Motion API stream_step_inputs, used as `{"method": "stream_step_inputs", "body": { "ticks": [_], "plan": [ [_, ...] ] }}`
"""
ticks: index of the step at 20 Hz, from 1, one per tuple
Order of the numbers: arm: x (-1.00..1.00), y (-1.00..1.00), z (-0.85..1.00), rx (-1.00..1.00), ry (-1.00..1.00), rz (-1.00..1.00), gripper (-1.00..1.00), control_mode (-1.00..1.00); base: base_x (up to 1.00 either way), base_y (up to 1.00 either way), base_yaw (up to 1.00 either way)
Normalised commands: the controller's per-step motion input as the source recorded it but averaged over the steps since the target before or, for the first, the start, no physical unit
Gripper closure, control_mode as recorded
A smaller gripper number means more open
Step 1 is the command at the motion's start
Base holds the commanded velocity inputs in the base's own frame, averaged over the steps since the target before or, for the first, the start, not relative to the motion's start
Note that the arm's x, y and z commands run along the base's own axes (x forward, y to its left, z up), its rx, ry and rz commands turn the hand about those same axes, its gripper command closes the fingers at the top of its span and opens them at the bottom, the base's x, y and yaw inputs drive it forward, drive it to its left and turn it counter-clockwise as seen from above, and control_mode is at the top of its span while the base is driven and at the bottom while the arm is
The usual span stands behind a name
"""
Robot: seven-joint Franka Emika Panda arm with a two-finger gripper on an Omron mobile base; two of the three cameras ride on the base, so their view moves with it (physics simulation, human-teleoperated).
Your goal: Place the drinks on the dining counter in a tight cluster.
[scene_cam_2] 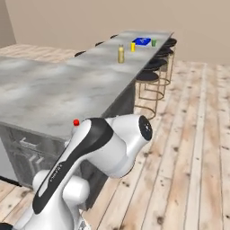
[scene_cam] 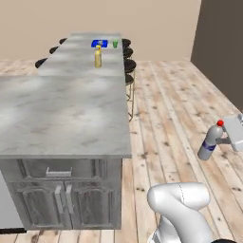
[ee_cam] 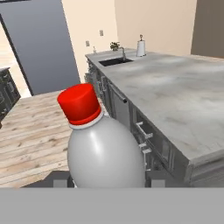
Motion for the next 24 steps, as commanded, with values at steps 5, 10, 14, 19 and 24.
{"method": "stream_step_inputs", "body": {
  "ticks": [5, 10, 14, 19, 24],
  "plan": [
    [0.00, 0.00, 0.00, 0.00, 0.00, 0.00, 1.00, 1.00, 0.57, -0.92, 0.53],
    [0.00, 0.00, 0.00, 0.00, 0.00, 0.00, 1.00, 1.00, 0.52, -0.89, 0.58],
    [0.00, 0.00, 0.00, 0.00, 0.00, 0.00, 1.00, 1.00, 0.51, -0.94, 0.57],
    [0.00, 0.00, 0.00, 0.00, 0.00, 0.00, 1.00, 1.00, 0.46, -0.89, 0.60],
    [0.00, 0.00, 0.00, 0.00, 0.00, 0.00, 1.00, 1.00, 0.26, -0.99, 0.54]
  ]
}}
